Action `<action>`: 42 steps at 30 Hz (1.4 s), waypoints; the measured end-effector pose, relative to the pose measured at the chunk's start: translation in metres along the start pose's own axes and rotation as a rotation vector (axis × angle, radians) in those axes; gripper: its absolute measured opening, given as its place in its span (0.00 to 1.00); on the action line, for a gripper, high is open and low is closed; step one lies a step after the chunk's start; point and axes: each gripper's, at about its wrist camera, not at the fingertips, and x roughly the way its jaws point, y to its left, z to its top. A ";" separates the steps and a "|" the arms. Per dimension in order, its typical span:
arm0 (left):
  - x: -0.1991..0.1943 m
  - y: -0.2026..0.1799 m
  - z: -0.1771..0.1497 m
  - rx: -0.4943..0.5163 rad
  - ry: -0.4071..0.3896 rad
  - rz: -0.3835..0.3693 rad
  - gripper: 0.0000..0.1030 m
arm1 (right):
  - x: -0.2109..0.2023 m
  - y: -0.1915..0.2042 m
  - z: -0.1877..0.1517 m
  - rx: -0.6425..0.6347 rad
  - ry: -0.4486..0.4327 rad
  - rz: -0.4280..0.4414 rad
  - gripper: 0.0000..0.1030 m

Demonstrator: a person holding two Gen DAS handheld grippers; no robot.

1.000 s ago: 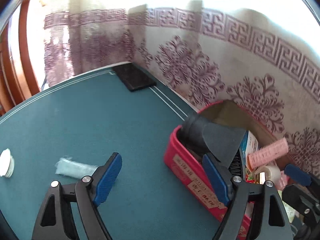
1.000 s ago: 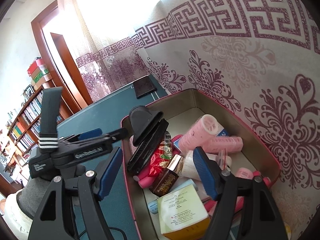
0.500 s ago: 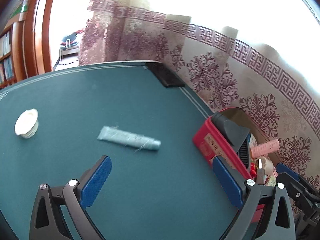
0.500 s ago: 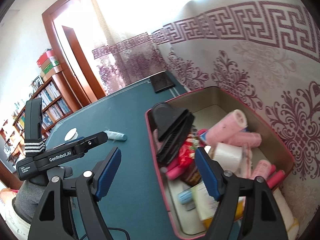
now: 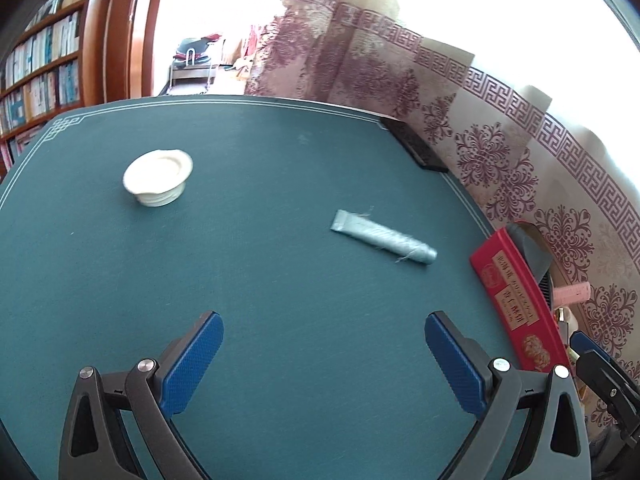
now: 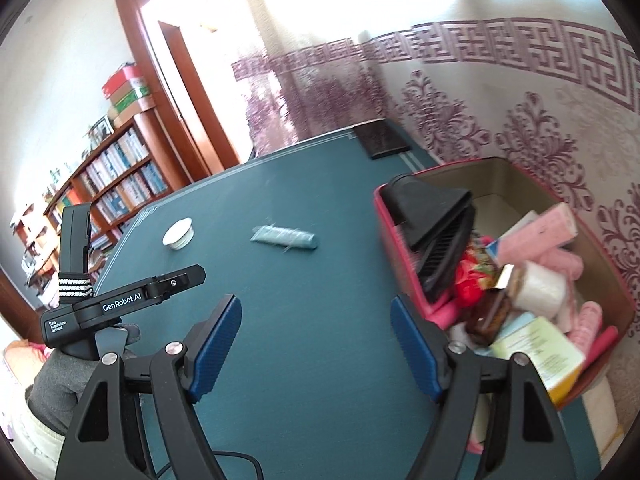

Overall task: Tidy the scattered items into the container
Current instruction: 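Move the left gripper to the white dish while the right gripper approaches the blue tube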

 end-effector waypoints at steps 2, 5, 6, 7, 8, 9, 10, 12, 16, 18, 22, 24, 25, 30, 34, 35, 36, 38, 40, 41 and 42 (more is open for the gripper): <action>-0.003 0.011 -0.001 -0.013 0.000 0.010 0.99 | 0.004 0.008 -0.003 -0.012 0.014 0.007 0.78; -0.007 0.027 -0.001 -0.035 -0.007 0.031 0.99 | 0.011 0.019 -0.007 -0.027 0.038 0.019 0.78; -0.009 0.033 -0.001 -0.043 -0.010 0.038 0.99 | 0.014 0.022 -0.008 -0.032 0.047 0.024 0.78; -0.010 0.039 -0.001 -0.052 -0.012 0.048 0.99 | 0.016 0.025 -0.009 -0.037 0.055 0.026 0.78; -0.010 0.043 0.000 -0.056 -0.012 0.055 0.99 | 0.018 0.028 -0.011 -0.042 0.063 0.028 0.78; -0.011 0.048 0.000 -0.063 -0.012 0.064 0.99 | 0.022 0.032 -0.012 -0.046 0.073 0.030 0.78; -0.011 0.054 0.001 -0.070 -0.010 0.074 0.99 | 0.024 0.034 -0.014 -0.052 0.082 0.032 0.78; -0.010 0.064 0.000 -0.083 -0.001 0.090 0.99 | 0.030 0.040 -0.017 -0.065 0.102 0.035 0.78; -0.005 0.079 -0.001 -0.116 0.013 0.107 0.99 | 0.039 0.047 -0.022 -0.090 0.137 0.039 0.78; 0.000 0.085 -0.002 -0.128 0.023 0.114 0.99 | 0.044 0.048 -0.024 -0.096 0.155 0.038 0.78; 0.006 0.091 0.000 -0.114 0.026 0.135 0.99 | 0.057 0.047 -0.030 -0.098 0.200 0.027 0.79; 0.008 0.091 0.003 -0.099 0.023 0.139 0.99 | 0.062 0.046 -0.033 -0.099 0.219 0.023 0.79; 0.011 0.091 0.005 -0.084 0.023 0.142 0.99 | 0.065 0.046 -0.035 -0.100 0.228 0.020 0.79; 0.024 0.088 0.017 -0.009 0.034 0.193 0.99 | 0.074 0.047 -0.041 -0.112 0.259 0.014 0.79; 0.037 0.089 0.029 0.019 0.038 0.254 0.99 | 0.077 0.048 -0.043 -0.128 0.268 0.007 0.81; 0.041 0.089 0.032 0.026 0.040 0.276 0.99 | 0.078 0.049 -0.043 -0.137 0.271 0.006 0.81; 0.045 0.088 0.034 0.036 0.048 0.305 0.99 | 0.079 0.051 -0.044 -0.146 0.275 0.005 0.84; 0.052 0.088 0.041 0.056 0.055 0.329 0.99 | 0.081 0.055 -0.045 -0.175 0.281 0.000 0.88; 0.058 0.092 0.050 0.042 0.052 0.338 0.99 | 0.085 0.061 -0.048 -0.206 0.291 0.009 0.98; 0.060 0.094 0.053 0.039 0.043 0.341 0.99 | 0.087 0.063 -0.049 -0.223 0.298 0.001 0.99; 0.062 0.097 0.056 0.036 0.036 0.343 0.99 | 0.088 0.065 -0.050 -0.237 0.299 -0.011 0.99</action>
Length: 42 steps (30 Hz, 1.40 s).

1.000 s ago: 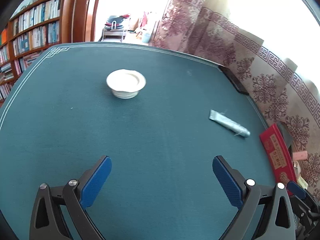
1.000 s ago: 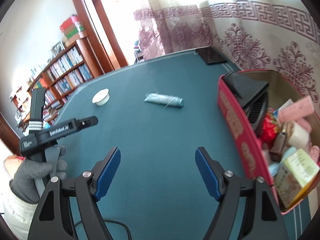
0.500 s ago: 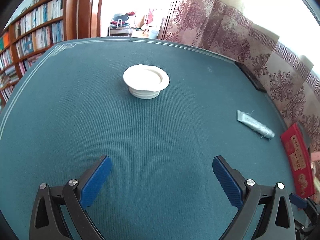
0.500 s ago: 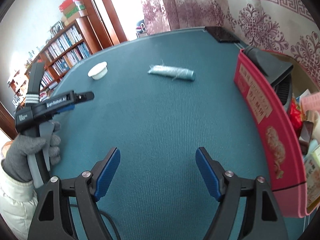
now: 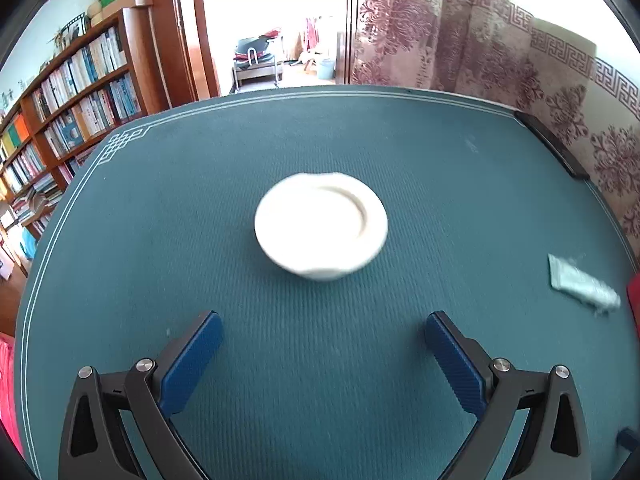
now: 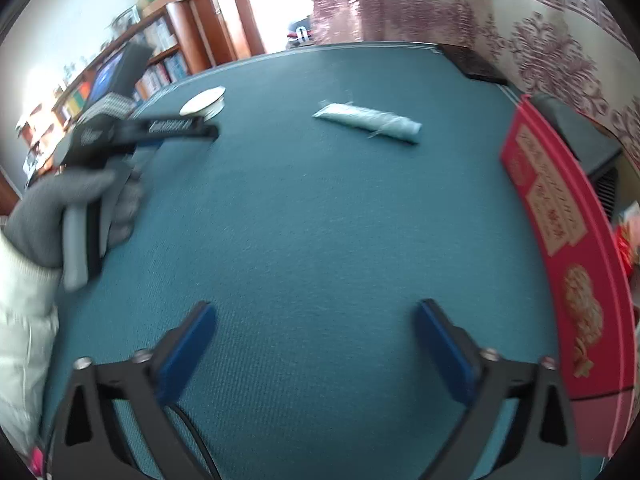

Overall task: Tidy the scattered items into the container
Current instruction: 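Move the left gripper to the white dish while the right gripper approaches the blue tube, then grasp the white dish with the left gripper while the right gripper grasps the blue tube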

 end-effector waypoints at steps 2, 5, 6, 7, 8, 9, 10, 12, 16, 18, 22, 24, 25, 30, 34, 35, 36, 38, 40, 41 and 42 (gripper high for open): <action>0.006 0.001 0.008 -0.005 -0.002 0.002 0.99 | 0.002 0.003 0.000 -0.019 0.007 -0.019 1.00; 0.013 0.000 0.017 0.004 -0.007 -0.004 0.99 | 0.005 0.007 -0.001 -0.046 0.014 -0.050 1.00; 0.015 -0.001 0.018 0.008 -0.009 -0.008 0.99 | 0.007 0.010 -0.001 -0.063 0.020 -0.068 1.00; 0.018 0.000 0.022 0.011 -0.010 -0.013 0.99 | 0.009 0.013 -0.001 -0.078 0.025 -0.085 1.00; 0.021 0.000 0.025 0.015 -0.011 -0.012 0.99 | 0.010 0.014 -0.001 -0.087 0.028 -0.095 1.00; 0.024 -0.002 0.028 0.018 -0.012 -0.013 0.99 | 0.010 0.013 -0.001 -0.084 0.028 -0.091 1.00; 0.027 -0.002 0.032 0.021 -0.012 -0.016 0.99 | 0.010 0.012 0.000 -0.083 0.028 -0.087 1.00; 0.030 -0.003 0.038 0.022 -0.011 -0.015 0.99 | 0.011 0.012 0.000 -0.083 0.026 -0.086 1.00; 0.032 -0.004 0.041 0.006 -0.012 -0.003 0.99 | 0.012 0.011 0.000 -0.085 0.023 -0.087 1.00; 0.030 -0.005 0.039 0.007 -0.024 -0.005 0.94 | 0.013 0.011 0.001 -0.085 0.022 -0.087 1.00; 0.025 -0.011 0.038 0.027 -0.064 -0.031 0.66 | 0.013 0.012 0.002 -0.087 0.022 -0.090 1.00; 0.025 -0.012 0.038 0.025 -0.066 -0.037 0.66 | 0.013 0.012 0.001 -0.086 0.021 -0.088 1.00; 0.024 -0.010 0.038 0.017 -0.070 -0.052 0.66 | 0.013 0.011 0.002 -0.085 0.021 -0.086 1.00; 0.016 0.003 0.031 -0.061 -0.099 -0.150 0.66 | 0.013 0.006 0.011 -0.049 0.023 -0.075 1.00; 0.010 0.012 0.023 -0.114 -0.115 -0.219 0.66 | 0.017 0.000 0.034 -0.036 0.004 -0.110 1.00; 0.010 0.011 0.022 -0.112 -0.114 -0.222 0.66 | 0.019 -0.002 0.042 -0.043 -0.005 -0.120 1.00; 0.010 0.010 0.022 -0.106 -0.113 -0.222 0.66 | 0.021 -0.003 0.051 -0.053 -0.016 -0.134 1.00; 0.010 0.009 0.021 -0.100 -0.111 -0.222 0.66 | 0.028 -0.005 0.070 -0.076 -0.037 -0.168 1.00; 0.011 0.009 0.021 -0.102 -0.110 -0.224 0.66 | 0.032 -0.006 0.086 -0.106 -0.062 -0.185 1.00; 0.011 0.009 0.021 -0.104 -0.109 -0.226 0.66 | 0.036 -0.006 0.094 -0.125 -0.075 -0.198 1.00; 0.012 0.009 0.021 -0.105 -0.109 -0.226 0.66 | 0.040 -0.008 0.103 -0.142 -0.084 -0.212 1.00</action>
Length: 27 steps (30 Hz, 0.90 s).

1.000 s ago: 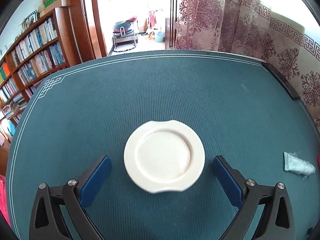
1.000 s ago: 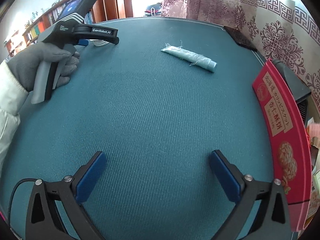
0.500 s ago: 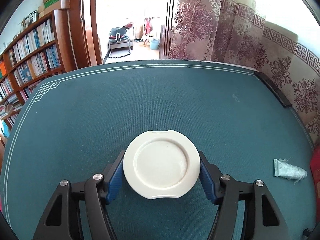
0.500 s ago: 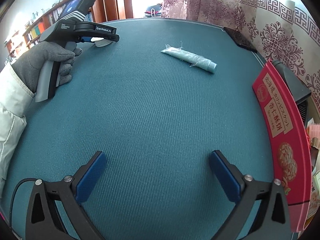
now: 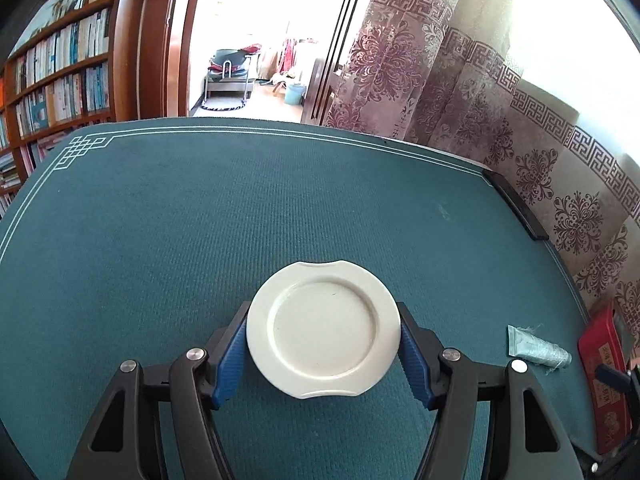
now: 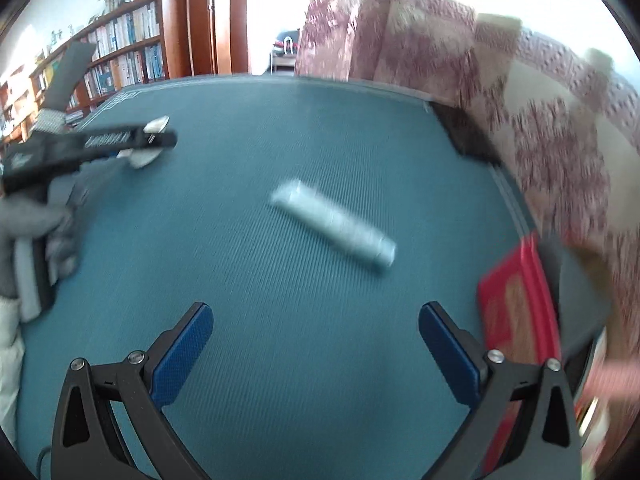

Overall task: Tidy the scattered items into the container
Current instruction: 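Grasp the white dish with the left gripper while the right gripper grasps the blue tube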

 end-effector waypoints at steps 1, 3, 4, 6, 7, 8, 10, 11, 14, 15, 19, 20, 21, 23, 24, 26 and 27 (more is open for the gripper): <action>0.000 0.000 0.000 0.001 0.000 0.000 0.66 | 0.007 -0.002 0.007 -0.012 -0.002 -0.005 0.99; 0.000 0.001 0.000 0.001 0.001 0.001 0.66 | 0.023 -0.008 0.021 -0.026 0.013 -0.005 0.97; 0.000 0.001 0.000 0.001 0.001 0.000 0.66 | 0.030 -0.011 0.026 -0.025 0.029 0.000 0.94; -0.001 0.001 0.000 0.000 0.002 -0.001 0.66 | 0.047 -0.020 0.032 0.003 0.074 0.019 0.88; -0.001 0.002 0.000 0.000 0.002 -0.002 0.66 | 0.053 -0.025 0.033 0.023 0.095 0.035 0.81; -0.001 0.002 0.000 0.000 0.002 -0.002 0.66 | 0.056 -0.030 0.032 0.056 0.098 0.070 0.80; -0.001 0.002 0.000 0.000 0.003 -0.003 0.66 | 0.054 -0.033 0.031 0.076 0.102 0.082 0.73; -0.001 0.002 0.000 0.001 0.003 -0.002 0.66 | 0.051 -0.030 0.030 0.065 0.103 0.087 0.71; 0.000 0.001 0.000 0.005 0.005 0.001 0.66 | 0.042 -0.017 0.025 0.030 0.109 0.122 0.61; 0.000 0.001 0.000 0.005 0.005 0.000 0.66 | 0.039 -0.011 0.023 0.016 0.112 0.142 0.54; 0.000 0.001 0.000 0.005 0.006 -0.001 0.66 | 0.031 0.013 0.018 -0.037 0.109 0.137 0.41; 0.000 0.001 0.001 0.005 0.006 -0.002 0.66 | 0.032 0.014 0.019 -0.031 0.109 0.129 0.41; 0.000 0.001 0.000 0.004 0.006 -0.003 0.66 | 0.034 0.013 0.021 -0.010 0.109 0.121 0.41; 0.000 0.001 0.000 0.003 0.006 -0.006 0.66 | 0.036 0.009 0.023 0.027 0.104 0.101 0.41; 0.000 0.001 0.000 0.003 0.006 -0.006 0.66 | 0.037 0.007 0.023 0.044 0.100 0.097 0.41; 0.000 0.001 0.000 0.003 0.006 -0.007 0.66 | 0.039 0.006 0.025 0.058 0.094 0.094 0.41; -0.001 0.001 0.000 0.003 0.006 -0.007 0.66 | 0.040 0.007 0.025 0.059 0.090 0.090 0.41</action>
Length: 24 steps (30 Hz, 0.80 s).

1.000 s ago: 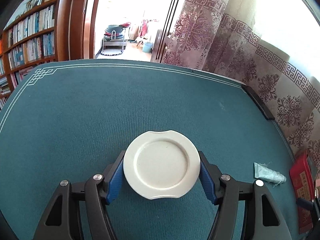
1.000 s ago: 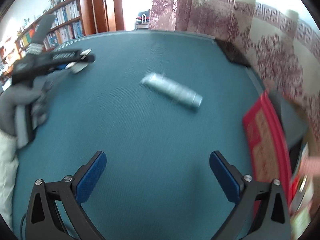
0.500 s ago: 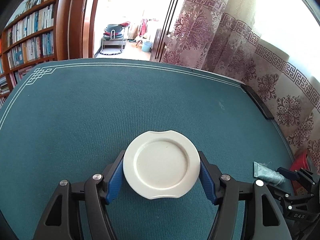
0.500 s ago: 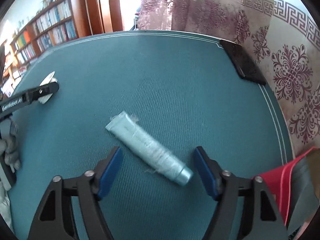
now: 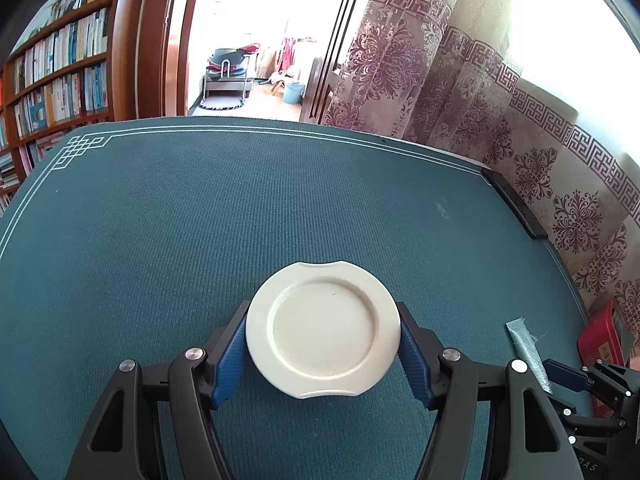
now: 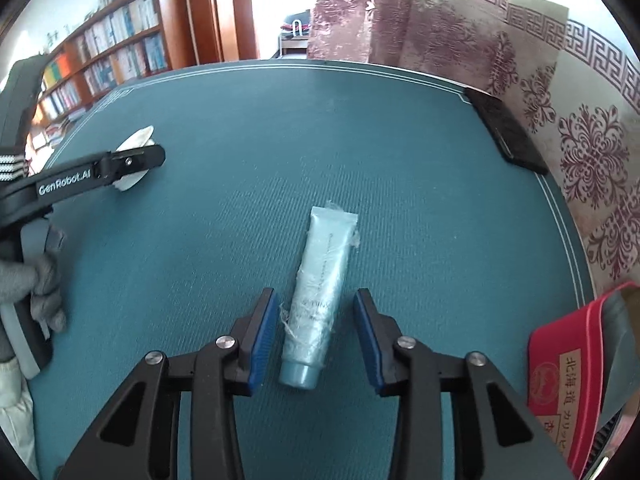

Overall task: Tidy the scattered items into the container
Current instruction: 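Grasp the white dish with the left gripper while the right gripper grasps the blue tube, then lift the dish and tube and carry both over the red tin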

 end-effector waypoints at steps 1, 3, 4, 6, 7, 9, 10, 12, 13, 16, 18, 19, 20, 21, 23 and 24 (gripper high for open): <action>0.000 0.000 0.000 0.001 -0.001 0.000 0.66 | -0.001 0.001 -0.001 0.004 -0.004 0.003 0.34; 0.000 -0.002 0.000 0.008 0.000 0.005 0.66 | -0.002 0.000 -0.005 0.020 -0.005 0.017 0.24; -0.001 -0.004 -0.001 0.014 0.000 0.011 0.66 | -0.004 -0.002 -0.006 0.034 -0.006 0.034 0.24; -0.001 -0.008 -0.001 0.029 0.000 0.014 0.66 | -0.007 -0.007 -0.007 0.063 -0.011 0.059 0.24; -0.001 -0.012 -0.002 0.038 0.000 0.014 0.66 | -0.010 -0.007 -0.009 0.074 -0.017 0.068 0.24; -0.002 -0.016 -0.002 0.050 0.000 0.008 0.66 | -0.018 -0.009 -0.014 0.102 -0.033 0.095 0.24; -0.002 -0.019 -0.003 0.055 0.001 0.003 0.66 | -0.022 -0.009 -0.016 0.112 -0.038 0.106 0.24; -0.001 -0.023 -0.004 0.068 0.003 -0.001 0.66 | -0.030 -0.010 -0.020 0.128 -0.050 0.124 0.24; -0.001 -0.026 -0.004 0.073 0.004 -0.002 0.66 | -0.033 -0.011 -0.021 0.135 -0.054 0.130 0.24; -0.002 -0.029 -0.005 0.080 0.005 -0.011 0.66 | -0.043 -0.014 -0.027 0.162 -0.064 0.150 0.24; -0.004 -0.032 -0.005 0.084 0.001 -0.016 0.66 | -0.050 -0.017 -0.032 0.175 -0.075 0.153 0.24; -0.005 -0.033 -0.005 0.087 0.000 -0.020 0.66 | -0.053 -0.017 -0.034 0.178 -0.080 0.154 0.24; -0.007 -0.035 -0.005 0.091 -0.004 -0.024 0.66 | -0.057 -0.018 -0.036 0.182 -0.086 0.154 0.24; -0.009 -0.036 -0.005 0.095 -0.007 -0.027 0.66 | -0.062 -0.016 -0.038 0.184 -0.090 0.151 0.24; -0.014 -0.041 -0.005 0.105 -0.014 -0.038 0.66 | -0.068 -0.017 -0.041 0.191 -0.100 0.148 0.24; -0.015 -0.044 -0.005 0.110 -0.018 -0.042 0.66 | -0.070 -0.019 -0.041 0.194 -0.104 0.148 0.24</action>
